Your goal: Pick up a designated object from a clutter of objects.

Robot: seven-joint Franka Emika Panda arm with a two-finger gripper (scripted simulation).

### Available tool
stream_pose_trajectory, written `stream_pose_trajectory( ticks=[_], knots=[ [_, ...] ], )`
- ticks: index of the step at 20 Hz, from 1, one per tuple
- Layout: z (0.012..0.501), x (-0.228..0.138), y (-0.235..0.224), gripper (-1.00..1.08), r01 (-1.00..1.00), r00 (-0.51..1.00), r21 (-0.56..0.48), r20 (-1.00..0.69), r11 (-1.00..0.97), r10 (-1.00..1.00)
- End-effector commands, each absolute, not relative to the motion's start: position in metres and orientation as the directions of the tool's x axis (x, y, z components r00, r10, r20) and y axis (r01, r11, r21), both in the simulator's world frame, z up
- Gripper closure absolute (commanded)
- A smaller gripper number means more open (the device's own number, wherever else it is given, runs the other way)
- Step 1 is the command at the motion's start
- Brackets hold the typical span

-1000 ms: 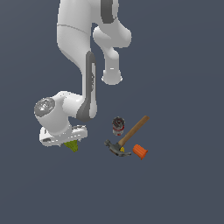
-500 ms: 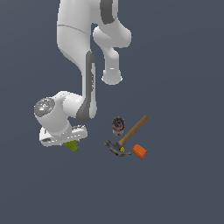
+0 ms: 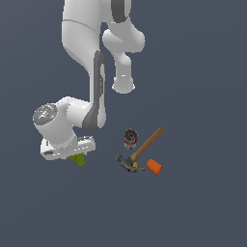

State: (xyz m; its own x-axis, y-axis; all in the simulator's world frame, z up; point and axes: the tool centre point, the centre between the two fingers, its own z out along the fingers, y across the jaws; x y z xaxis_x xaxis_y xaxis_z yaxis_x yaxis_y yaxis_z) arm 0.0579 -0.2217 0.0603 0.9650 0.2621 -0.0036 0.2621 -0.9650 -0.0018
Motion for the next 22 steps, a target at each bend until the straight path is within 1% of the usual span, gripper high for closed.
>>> stream_pose_trajectory(
  ticks=[1,7,22],
  knots=[
    [0.076,0.061,-0.222,1.08,0.262,0.965,0.0,-0.001,-0.965,0.262],
    [0.128,0.069,-0.224,1.08,0.262,0.965,0.0,-0.001,-0.965,0.262],
    [0.29,0.097,-0.229,1.08,0.262,0.965,0.001,-0.001,-0.965,0.262]
  ],
)
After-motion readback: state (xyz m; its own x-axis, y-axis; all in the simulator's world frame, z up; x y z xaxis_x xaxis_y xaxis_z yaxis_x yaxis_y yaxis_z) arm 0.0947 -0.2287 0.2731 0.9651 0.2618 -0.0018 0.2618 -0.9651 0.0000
